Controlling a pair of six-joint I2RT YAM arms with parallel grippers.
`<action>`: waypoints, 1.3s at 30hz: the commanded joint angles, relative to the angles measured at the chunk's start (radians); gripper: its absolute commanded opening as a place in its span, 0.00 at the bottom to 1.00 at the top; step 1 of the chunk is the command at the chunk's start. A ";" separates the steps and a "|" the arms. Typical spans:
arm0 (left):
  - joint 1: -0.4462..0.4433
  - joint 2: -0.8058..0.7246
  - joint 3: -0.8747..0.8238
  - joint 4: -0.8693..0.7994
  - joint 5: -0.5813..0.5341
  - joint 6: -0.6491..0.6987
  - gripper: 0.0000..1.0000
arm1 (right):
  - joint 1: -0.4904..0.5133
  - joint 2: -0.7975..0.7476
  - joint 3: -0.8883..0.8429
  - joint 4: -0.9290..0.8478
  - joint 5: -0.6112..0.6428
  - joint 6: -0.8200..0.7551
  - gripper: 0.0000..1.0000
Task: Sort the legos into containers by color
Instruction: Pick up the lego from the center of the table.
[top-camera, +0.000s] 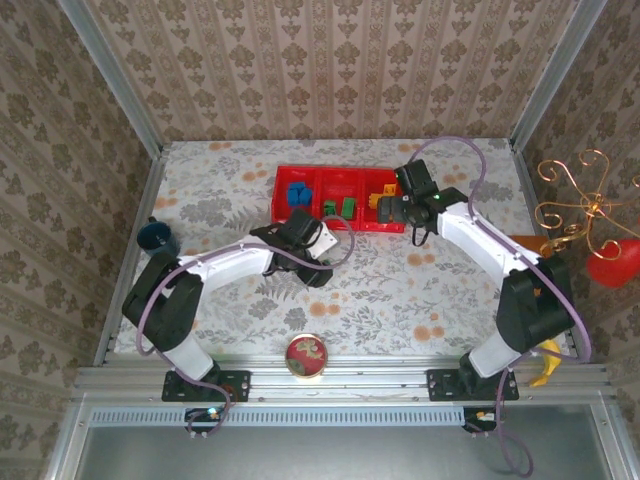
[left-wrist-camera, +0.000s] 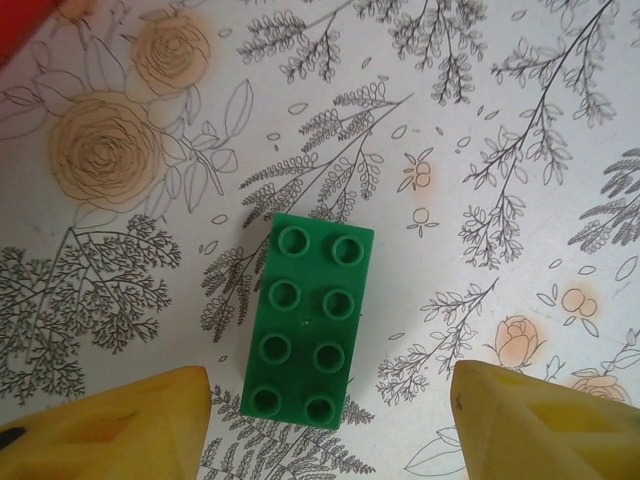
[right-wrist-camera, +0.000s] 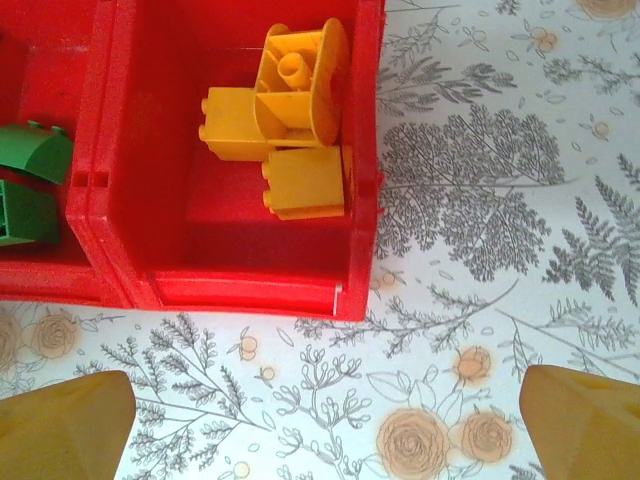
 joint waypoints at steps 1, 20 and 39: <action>-0.014 0.034 0.039 -0.045 -0.023 0.039 0.65 | 0.005 -0.072 -0.044 -0.003 0.044 0.051 1.00; -0.030 0.171 0.106 -0.072 -0.155 0.034 0.60 | 0.006 -0.295 -0.178 -0.035 0.095 0.122 1.00; -0.027 0.255 0.137 -0.114 -0.140 0.035 0.41 | 0.006 -0.292 -0.194 -0.029 0.097 0.126 1.00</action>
